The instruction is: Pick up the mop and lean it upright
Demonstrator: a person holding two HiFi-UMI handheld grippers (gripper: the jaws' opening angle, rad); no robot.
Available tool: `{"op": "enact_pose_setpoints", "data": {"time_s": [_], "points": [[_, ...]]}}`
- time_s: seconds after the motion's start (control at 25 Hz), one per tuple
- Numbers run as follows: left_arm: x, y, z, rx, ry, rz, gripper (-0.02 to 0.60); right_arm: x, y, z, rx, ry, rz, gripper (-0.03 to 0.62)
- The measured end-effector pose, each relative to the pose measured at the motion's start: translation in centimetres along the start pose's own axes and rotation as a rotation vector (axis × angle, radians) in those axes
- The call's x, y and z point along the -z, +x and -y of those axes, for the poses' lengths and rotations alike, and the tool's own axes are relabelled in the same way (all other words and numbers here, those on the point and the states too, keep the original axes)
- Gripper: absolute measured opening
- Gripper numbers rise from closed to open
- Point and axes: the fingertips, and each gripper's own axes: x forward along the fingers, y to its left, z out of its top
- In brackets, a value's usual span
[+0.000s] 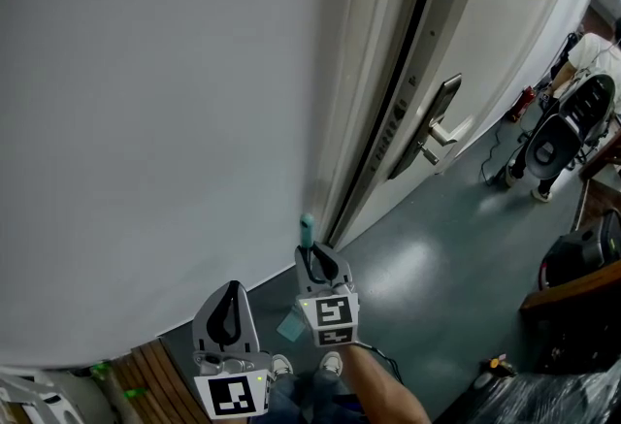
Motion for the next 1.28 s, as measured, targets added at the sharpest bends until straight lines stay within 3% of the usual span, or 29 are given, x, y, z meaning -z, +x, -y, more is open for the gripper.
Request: {"op": "enact_pose_setpoints", "data": {"time_s": [1.28], "points": [[0.8,-0.3,-2.6,-0.053,-0.015,-0.017,0.012,-0.3,7.0,-3.5,-0.058,-0.040,-0.040,0.095]]}}
